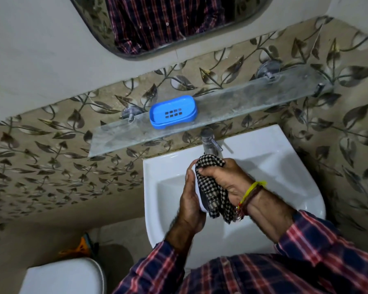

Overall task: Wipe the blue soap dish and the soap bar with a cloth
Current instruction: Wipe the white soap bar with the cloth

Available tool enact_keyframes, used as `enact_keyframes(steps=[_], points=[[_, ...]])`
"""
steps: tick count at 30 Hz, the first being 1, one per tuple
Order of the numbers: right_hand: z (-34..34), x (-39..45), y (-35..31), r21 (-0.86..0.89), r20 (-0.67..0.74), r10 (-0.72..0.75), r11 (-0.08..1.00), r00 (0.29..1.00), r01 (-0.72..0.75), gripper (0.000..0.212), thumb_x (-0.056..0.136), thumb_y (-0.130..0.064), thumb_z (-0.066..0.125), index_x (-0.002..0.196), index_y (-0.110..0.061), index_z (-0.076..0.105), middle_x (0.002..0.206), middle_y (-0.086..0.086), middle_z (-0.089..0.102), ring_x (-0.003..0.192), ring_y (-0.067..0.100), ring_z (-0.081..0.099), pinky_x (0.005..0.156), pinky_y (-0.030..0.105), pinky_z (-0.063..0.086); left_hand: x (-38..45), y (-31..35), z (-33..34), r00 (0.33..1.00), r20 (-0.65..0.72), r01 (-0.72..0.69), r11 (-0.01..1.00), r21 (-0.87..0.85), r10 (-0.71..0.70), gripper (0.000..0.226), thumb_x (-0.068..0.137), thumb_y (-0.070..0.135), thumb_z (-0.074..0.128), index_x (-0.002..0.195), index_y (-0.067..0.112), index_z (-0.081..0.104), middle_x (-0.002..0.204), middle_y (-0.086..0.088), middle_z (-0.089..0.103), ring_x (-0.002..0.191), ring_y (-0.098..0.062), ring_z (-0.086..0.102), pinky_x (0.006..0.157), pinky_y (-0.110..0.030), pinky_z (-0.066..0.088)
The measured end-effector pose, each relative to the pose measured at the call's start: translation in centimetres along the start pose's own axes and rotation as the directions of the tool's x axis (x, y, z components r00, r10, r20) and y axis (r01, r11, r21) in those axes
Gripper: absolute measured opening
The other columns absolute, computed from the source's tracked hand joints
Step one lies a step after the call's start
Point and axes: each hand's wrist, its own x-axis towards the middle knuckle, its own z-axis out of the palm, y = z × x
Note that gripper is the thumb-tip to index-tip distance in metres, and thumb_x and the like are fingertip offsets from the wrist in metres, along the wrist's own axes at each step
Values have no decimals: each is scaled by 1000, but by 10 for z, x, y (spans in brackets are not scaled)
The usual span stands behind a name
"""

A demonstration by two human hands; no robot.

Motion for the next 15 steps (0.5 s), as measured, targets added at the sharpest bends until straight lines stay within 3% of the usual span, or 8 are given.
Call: enact_keyframes(steps=[5,8,12,15], points=[[3,-8,4,-149,69,6,989,998,4,21,80,0,73,101,0,68,88,19,74,74,27,70,69,31,59,5,9,-8,998,32,-53,998,23,53,54,101,48,38,146,20,48,139,-20,58,124,-34,58,111,-48,42],[0,-4,-3,-87,30,6,996,1000,-4,25,81,-1,73,105,2,67,93,20,74,78,28,70,74,35,59,2,3,-7,1000,12,-22,999,47,21,63,100,49,39,149,10,44,147,-22,53,137,-35,51,118,-50,36],[0,-13,1,-204,121,60,978,991,-34,40,79,0,74,116,-2,59,93,16,73,77,25,70,60,27,57,5,12,-15,993,101,-70,997,39,66,53,98,51,44,142,24,51,126,-18,70,111,-29,70,88,-40,59],[1,-13,1,-135,89,58,990,994,-46,33,81,1,72,113,3,62,92,18,71,82,30,69,75,36,59,1,9,-16,998,60,-31,997,71,27,62,95,54,45,146,20,49,137,-19,63,122,-30,64,100,-43,55]])
